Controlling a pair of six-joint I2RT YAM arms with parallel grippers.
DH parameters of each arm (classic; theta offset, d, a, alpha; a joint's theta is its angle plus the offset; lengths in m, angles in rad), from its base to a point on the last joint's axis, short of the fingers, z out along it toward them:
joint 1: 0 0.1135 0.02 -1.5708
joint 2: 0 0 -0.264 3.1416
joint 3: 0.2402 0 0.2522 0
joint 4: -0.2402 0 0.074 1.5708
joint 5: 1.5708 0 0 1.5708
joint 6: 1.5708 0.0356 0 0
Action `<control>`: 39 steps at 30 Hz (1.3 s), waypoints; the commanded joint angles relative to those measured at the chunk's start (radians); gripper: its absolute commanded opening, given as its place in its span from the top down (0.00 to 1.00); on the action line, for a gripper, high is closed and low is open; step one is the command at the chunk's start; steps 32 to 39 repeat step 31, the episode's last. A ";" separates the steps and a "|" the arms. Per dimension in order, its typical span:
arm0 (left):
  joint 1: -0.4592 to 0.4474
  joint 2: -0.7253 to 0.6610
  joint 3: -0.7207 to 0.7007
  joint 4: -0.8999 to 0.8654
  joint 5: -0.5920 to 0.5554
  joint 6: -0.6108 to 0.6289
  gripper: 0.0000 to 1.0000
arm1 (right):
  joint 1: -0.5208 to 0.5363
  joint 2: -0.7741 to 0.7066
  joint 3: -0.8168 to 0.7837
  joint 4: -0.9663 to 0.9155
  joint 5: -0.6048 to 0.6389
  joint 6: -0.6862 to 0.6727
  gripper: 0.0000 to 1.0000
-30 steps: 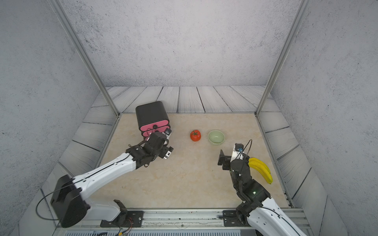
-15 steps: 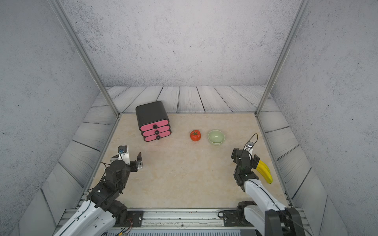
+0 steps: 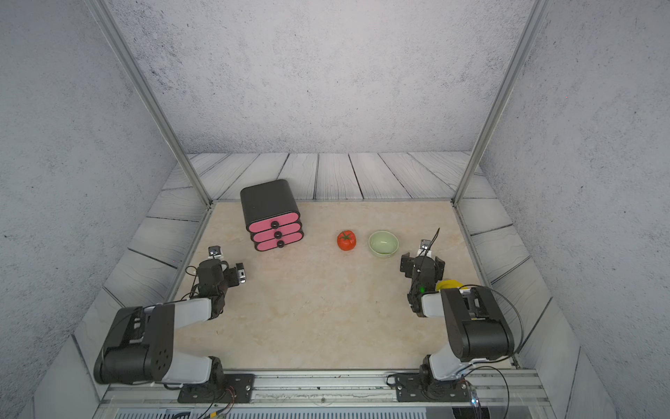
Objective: Put the paint cans in the drawer according to color
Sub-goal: Reset both arms
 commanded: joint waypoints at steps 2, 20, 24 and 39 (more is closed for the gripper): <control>0.003 0.015 0.053 0.100 0.132 0.041 0.01 | -0.004 0.013 -0.010 0.066 0.034 0.000 0.01; -0.019 0.017 0.079 0.046 0.114 0.065 0.01 | -0.003 0.039 -0.261 0.550 -0.046 -0.032 0.01; -0.019 0.017 0.080 0.046 0.114 0.066 0.01 | -0.003 0.038 -0.264 0.553 -0.044 -0.030 0.01; -0.019 0.017 0.080 0.046 0.113 0.066 0.01 | -0.003 0.037 -0.265 0.553 -0.059 -0.041 0.01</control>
